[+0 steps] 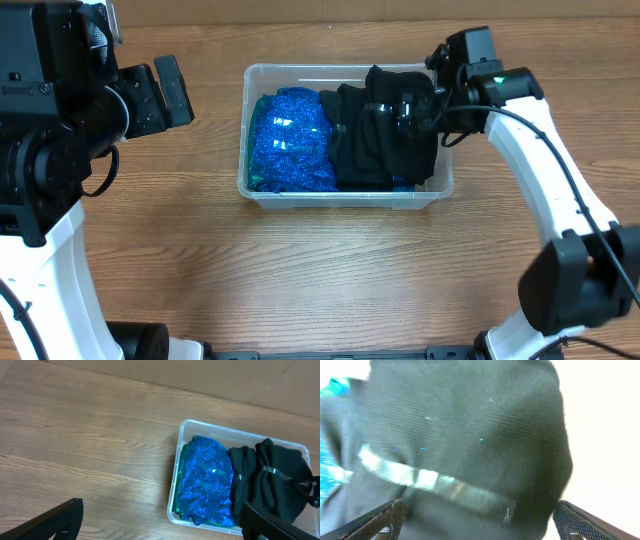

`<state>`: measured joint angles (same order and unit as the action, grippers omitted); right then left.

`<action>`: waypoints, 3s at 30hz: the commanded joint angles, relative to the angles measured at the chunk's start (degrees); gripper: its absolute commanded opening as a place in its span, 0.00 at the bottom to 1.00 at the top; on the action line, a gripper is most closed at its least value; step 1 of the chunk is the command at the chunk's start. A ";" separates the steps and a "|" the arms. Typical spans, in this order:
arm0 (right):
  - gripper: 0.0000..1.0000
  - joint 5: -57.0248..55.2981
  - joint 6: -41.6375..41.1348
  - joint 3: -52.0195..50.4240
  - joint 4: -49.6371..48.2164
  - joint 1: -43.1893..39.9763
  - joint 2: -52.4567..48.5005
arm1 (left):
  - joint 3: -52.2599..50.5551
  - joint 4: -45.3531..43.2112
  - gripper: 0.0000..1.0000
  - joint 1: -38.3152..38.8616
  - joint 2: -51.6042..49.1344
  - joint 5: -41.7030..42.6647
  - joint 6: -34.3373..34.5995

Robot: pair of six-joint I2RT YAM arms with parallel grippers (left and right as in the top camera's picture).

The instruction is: Pack container

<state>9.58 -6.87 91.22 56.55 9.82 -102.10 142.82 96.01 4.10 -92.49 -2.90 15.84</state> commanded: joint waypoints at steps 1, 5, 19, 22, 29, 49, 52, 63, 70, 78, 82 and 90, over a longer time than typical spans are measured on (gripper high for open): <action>1.00 1.73 -1.60 2.62 -1.16 0.68 5.68 | -0.07 -0.24 1.00 0.04 -0.11 -0.55 -1.53; 0.65 2.49 -2.84 2.49 -2.36 2.38 2.49 | -0.07 -0.24 1.00 0.04 -0.11 -0.52 -1.53; 0.06 3.32 -9.18 3.32 -2.78 5.07 -13.66 | -0.07 -0.24 1.00 0.04 -0.11 -0.52 -1.53; 0.45 3.37 -7.91 5.99 -0.26 5.07 -4.20 | -0.07 -0.24 1.00 0.04 -0.11 -0.52 -1.53; 1.00 3.39 -8.04 7.17 7.15 5.22 16.48 | -0.07 -0.24 1.00 0.04 -0.11 -0.52 -1.53; 1.00 -13.14 1.51 5.88 11.76 2.73 51.17 | -0.07 -0.24 1.00 0.04 -0.11 -0.52 -1.53; 1.00 -17.11 4.13 0.20 8.09 1.18 56.72 | -0.07 -0.22 1.00 0.04 -0.13 -0.52 -1.53; 1.00 -8.26 4.96 -51.32 -20.79 -3.26 78.66 | -0.07 -0.22 1.00 0.04 -0.13 -0.52 -1.53; 1.00 -7.69 0.66 -67.47 -24.92 -3.19 91.60 | -0.07 -0.22 1.00 0.04 -0.13 -0.52 -1.53; 1.00 -8.61 0.90 -70.93 -20.68 -3.19 100.85 | -0.07 -0.24 1.00 0.04 -0.13 -0.52 -1.53; 1.00 -8.59 0.87 -72.91 -19.85 -3.19 101.94 | -0.07 -0.24 1.00 0.04 -0.13 -0.52 -1.53; 1.00 -7.82 0.83 -78.47 -20.09 -3.15 101.94 | -0.07 -0.24 1.00 0.04 -0.11 -0.52 -1.53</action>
<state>1.23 -5.78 15.57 36.82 6.79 -0.84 142.76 96.03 4.10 -92.53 -3.07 15.81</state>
